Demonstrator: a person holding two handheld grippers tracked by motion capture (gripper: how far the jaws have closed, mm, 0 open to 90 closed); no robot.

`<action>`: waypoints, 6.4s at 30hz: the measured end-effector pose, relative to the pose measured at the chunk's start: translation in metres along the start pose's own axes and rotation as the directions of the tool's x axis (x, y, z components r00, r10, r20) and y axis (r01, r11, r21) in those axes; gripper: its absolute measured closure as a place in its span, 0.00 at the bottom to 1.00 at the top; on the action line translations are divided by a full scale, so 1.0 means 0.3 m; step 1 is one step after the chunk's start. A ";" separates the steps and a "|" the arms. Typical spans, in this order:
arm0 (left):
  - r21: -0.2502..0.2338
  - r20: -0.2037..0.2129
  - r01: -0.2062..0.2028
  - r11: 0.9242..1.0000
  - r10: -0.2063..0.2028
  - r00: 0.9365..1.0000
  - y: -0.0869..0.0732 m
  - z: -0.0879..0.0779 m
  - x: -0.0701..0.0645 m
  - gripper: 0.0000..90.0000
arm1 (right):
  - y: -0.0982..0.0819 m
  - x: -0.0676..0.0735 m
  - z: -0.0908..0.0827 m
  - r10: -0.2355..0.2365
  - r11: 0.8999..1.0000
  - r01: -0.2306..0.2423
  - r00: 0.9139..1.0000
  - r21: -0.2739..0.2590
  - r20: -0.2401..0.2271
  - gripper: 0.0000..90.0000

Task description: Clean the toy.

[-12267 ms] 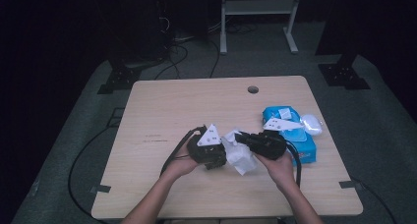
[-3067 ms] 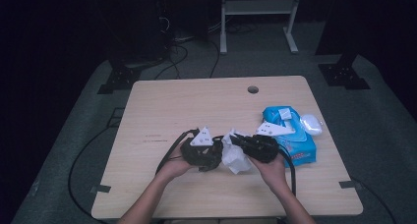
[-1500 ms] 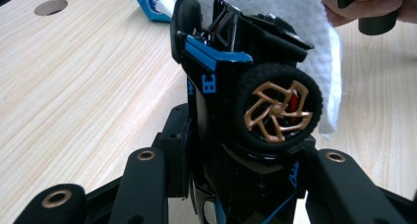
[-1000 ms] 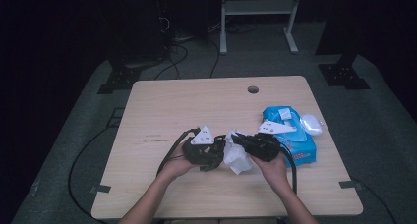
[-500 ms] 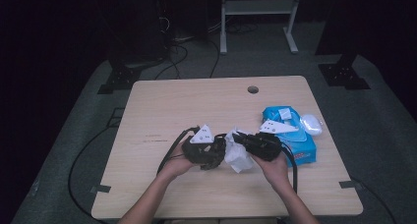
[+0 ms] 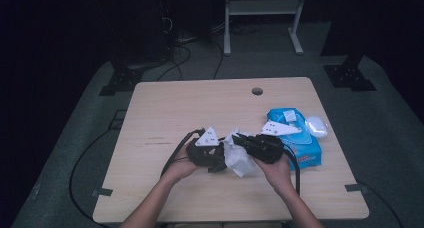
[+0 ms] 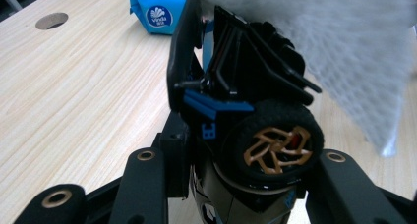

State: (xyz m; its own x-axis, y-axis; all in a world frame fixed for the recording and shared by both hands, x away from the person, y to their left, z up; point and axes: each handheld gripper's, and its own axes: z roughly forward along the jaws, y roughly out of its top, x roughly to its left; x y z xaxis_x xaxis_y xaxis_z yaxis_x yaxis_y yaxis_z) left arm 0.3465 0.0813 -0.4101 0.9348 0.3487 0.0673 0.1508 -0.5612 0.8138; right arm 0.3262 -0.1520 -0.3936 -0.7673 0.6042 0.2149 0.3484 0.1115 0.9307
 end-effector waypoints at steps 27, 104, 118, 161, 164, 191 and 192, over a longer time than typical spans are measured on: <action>0.046 -0.008 0.007 0.999 -0.007 1.000 0.038 0.055 0.033 0.63 | -0.010 -0.024 -0.024 0.045 0.998 -0.045 0.999 -0.031 -0.008 0.93; 0.116 0.073 0.180 0.977 -0.189 0.979 -0.140 -0.007 0.023 0.34 | -0.167 0.009 0.036 -0.050 0.969 0.050 0.999 0.241 -0.004 0.92; 0.245 0.016 0.074 0.967 -0.080 0.997 -0.154 0.102 -0.053 0.23 | -0.238 0.003 -0.003 -0.063 0.938 0.057 0.998 0.341 0.006 0.92; 0.393 0.084 -0.026 0.919 -0.008 0.996 -0.090 0.169 -0.006 0.21 | -0.236 -0.037 -0.088 -0.014 0.954 0.003 0.999 0.300 0.034 0.92; 0.362 0.100 -0.040 0.931 0.004 0.995 -0.091 0.162 -0.012 0.28 | -0.236 -0.037 -0.092 -0.019 0.955 0.008 0.999 0.296 0.035 0.92; 0.401 0.114 -0.033 0.915 -0.014 0.993 -0.069 0.153 0.028 0.21 | -0.234 -0.067 -0.130 0.011 0.961 -0.027 0.998 0.276 0.057 0.92; 0.413 0.119 -0.041 0.910 -0.009 0.993 -0.073 0.160 0.027 0.20 | -0.234 -0.066 -0.129 0.010 0.961 -0.026 0.998 0.276 0.057 0.92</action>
State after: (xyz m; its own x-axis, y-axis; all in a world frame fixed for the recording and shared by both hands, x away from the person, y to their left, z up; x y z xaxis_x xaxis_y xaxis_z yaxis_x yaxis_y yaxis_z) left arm 0.3662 0.0604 -0.4551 0.9650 0.2620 -0.0090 0.2313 -0.8349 0.4995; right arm 0.2962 -0.2023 -0.4518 -0.7319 0.6492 0.2072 0.5031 0.3096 0.8069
